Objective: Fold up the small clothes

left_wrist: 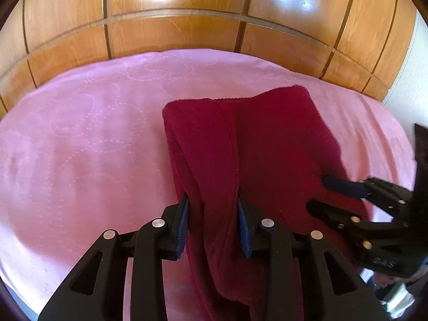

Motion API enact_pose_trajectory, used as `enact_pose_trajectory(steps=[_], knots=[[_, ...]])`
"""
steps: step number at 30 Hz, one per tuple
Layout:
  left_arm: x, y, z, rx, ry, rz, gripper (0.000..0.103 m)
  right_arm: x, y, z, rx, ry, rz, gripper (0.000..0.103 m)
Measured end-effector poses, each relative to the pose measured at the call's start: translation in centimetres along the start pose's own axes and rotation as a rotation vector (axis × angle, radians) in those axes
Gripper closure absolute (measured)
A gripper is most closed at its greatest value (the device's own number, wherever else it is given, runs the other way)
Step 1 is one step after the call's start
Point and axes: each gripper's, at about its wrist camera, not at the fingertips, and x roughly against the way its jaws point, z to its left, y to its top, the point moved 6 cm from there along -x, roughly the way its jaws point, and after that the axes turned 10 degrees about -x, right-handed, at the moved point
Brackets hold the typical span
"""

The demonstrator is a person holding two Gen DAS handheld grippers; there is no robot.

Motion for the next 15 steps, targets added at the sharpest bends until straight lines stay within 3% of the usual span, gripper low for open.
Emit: enact_pose_trajectory(steps=[3, 4, 6, 12, 13, 15], knots=[[0.8, 0.0, -0.3, -0.037, 0.062, -0.025, 0.058, 0.7, 0.5, 0.3, -0.005, 0.02, 0.011, 0.053], [1.1, 0.1, -0.3, -0.045, 0.08, -0.034, 0.052, 1.2, 1.0, 0.2, -0.024, 0.055, 0.016, 0.046], [1.7, 0.2, -0.3, -0.064, 0.104, -0.051, 0.051, 2.0, 1.6, 0.3, -0.056, 0.093, 0.014, 0.035], [2.1, 0.0, 0.2, -0.063, 0.104, -0.061, 0.05, 2.9, 4.1, -2.0, -0.183, 0.15, -0.012, 0.019], [2.1, -0.1, 0.4, -0.062, 0.108, -0.061, 0.043, 2.3, 4.5, -2.6, -0.207, 0.153, -0.002, 0.017], [2.2, -0.3, 0.5, -0.059, 0.115, -0.069, 0.039, 1.2, 4.8, -3.4, -0.237, 0.162, 0.024, 0.016]])
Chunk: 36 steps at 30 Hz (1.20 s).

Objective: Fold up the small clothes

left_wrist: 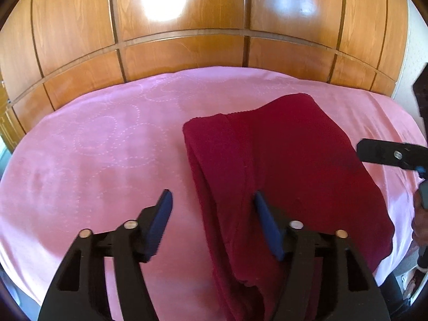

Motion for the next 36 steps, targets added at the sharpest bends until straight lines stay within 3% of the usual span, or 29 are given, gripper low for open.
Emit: enact_pose_trajectory(steps=[6, 9, 11, 14, 16, 20, 24, 28, 33, 36], knots=[[-0.9, -0.7, 0.5, 0.041, -0.068, 0.013, 0.035, -2.1, 1.0, -2.5, -0.056, -0.016, 0.038, 0.011], [-1.7, -1.1, 0.7, 0.078, -0.132, 0.019, 0.035, -2.1, 0.2, -3.4, -0.094, 0.003, 0.068, 0.011], [-2.5, -1.5, 0.9, 0.129, -0.212, 0.02, 0.035, -2.7, -0.9, -3.7, -0.11, 0.059, 0.137, 0.012], [-3.7, -2.2, 1.4, 0.24, -0.368, 0.019, 0.039, -3.6, -1.8, -3.5, -0.091, 0.09, 0.156, 0.019], [-4.5, -2.8, 1.8, 0.34, -0.517, 0.007, 0.052, -3.8, -1.7, -3.4, -0.118, 0.12, 0.171, 0.036], [-4.6, -3.2, 1.9, 0.413, -0.631, -0.024, 0.066, -2.6, -1.5, -2.9, -0.127, 0.161, 0.167, 0.056], [-2.8, -2.8, 0.5, 0.403, -0.663, -0.047, 0.069, 0.8, -1.6, -0.9, -0.089, 0.201, 0.092, 0.061], [-1.1, -1.1, -3.5, 0.333, -0.721, -0.055, 0.07, 5.8, -1.7, -0.8, -0.063, 0.208, -0.01, 0.062], [-0.8, 5.4, -11.9, 0.192, -0.811, -0.082, 0.07, 13.7, -0.2, -5.3, -0.085, 0.137, -0.159, 0.062], [-1.4, 9.7, -16.9, 0.106, -0.825, -0.091, 0.07, 17.9, 1.5, -9.4, -0.114, 0.069, -0.25, 0.062]])
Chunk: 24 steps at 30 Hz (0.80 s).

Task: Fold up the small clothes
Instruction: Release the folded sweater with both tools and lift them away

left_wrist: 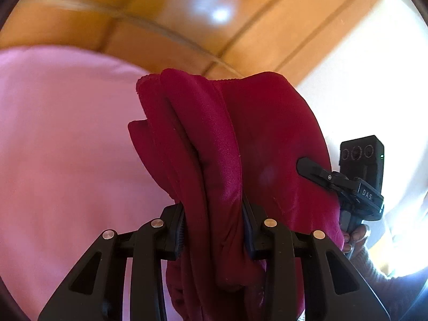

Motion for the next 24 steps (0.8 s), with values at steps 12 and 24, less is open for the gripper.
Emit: enact_pose_trajectory(steps=[12, 24], knots=[[-18.5, 1.2, -3.7, -0.273, 0.249, 0.279, 0.061, 1.8, -2.0, -17.9, -0.319, -0.344, -0.082, 0.029], [-14.5, -0.1, -3.4, -0.36, 0.487, 0.189, 0.048, 2.7, -6.4, -6.8, -0.011, -0.447, -0.104, 0.079]])
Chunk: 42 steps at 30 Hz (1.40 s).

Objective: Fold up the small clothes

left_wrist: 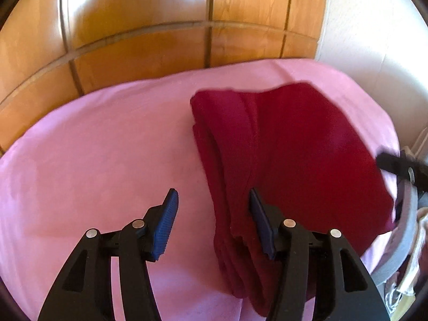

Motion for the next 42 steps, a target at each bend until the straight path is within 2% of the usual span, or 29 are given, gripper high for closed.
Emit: enact_pose_trajectory(steps=[2, 4, 6, 7, 8, 9, 11, 13, 15, 16, 19, 25, 30, 42], knots=[[0.3, -0.2, 0.3, 0.006, 0.019, -0.003, 0.044, -2.0, -3.1, 0.0, 0.058, -0.098, 0.037, 0.079], [0.7, -0.1, 0.5, 0.043, 0.012, 0.011, 0.044, -2.4, -4.3, 0.2, 0.06, -0.137, 0.006, 0.079], [2.1, 0.1, 0.4, 0.043, 0.039, -0.004, 0.044, -1.6, -4.3, 1.4, 0.061, -0.146, -0.011, 0.077], [3.3, 0.3, 0.3, 0.04, 0.06, -0.023, 0.043, -0.9, -4.3, 1.5, 0.051, -0.133, -0.021, 0.068], [4.2, 0.2, 0.3, 0.043, 0.071, -0.038, 0.036, -0.3, -4.2, 1.6, 0.032, -0.116, -0.03, 0.064], [5.2, 0.1, 0.3, 0.052, 0.083, -0.055, 0.033, 0.9, -3.7, 1.6, 0.017, -0.108, -0.044, 0.057], [7.8, -0.1, 0.4, 0.092, 0.102, -0.106, 0.028, 2.7, -3.3, 2.5, 0.008, -0.112, -0.095, 0.05], [9.5, -0.5, 0.3, 0.113, 0.115, -0.138, 0.022, 3.8, -2.4, 3.4, 0.007, -0.153, -0.151, 0.031], [10.7, -0.7, 0.1, 0.126, 0.135, -0.159, 0.019, 4.8, -2.4, 4.2, 0.011, -0.206, -0.194, 0.018], [11.5, -1.0, 0.1, 0.138, 0.145, -0.17, 0.014, 5.0, -2.3, 5.1, 0.016, -0.239, -0.217, 0.012], [13.1, -1.5, -0.1, 0.16, 0.16, -0.192, 0.012, 6.2, -2.7, 5.8, 0.009, -0.31, -0.26, 0.003], [15.2, -2.9, -0.3, 0.182, 0.189, -0.211, 0.005, 7.4, -2.6, 6.7, -0.018, -0.376, -0.29, 0.003], [16.0, -3.1, -0.5, 0.173, 0.215, -0.222, 0.004, 7.2, -2.4, 6.5, -0.011, -0.388, -0.3, 0.002], [16.5, -3.1, -0.5, 0.166, 0.222, -0.226, 0.004, 6.8, -2.5, 6.4, -0.001, -0.384, -0.29, 0.003]])
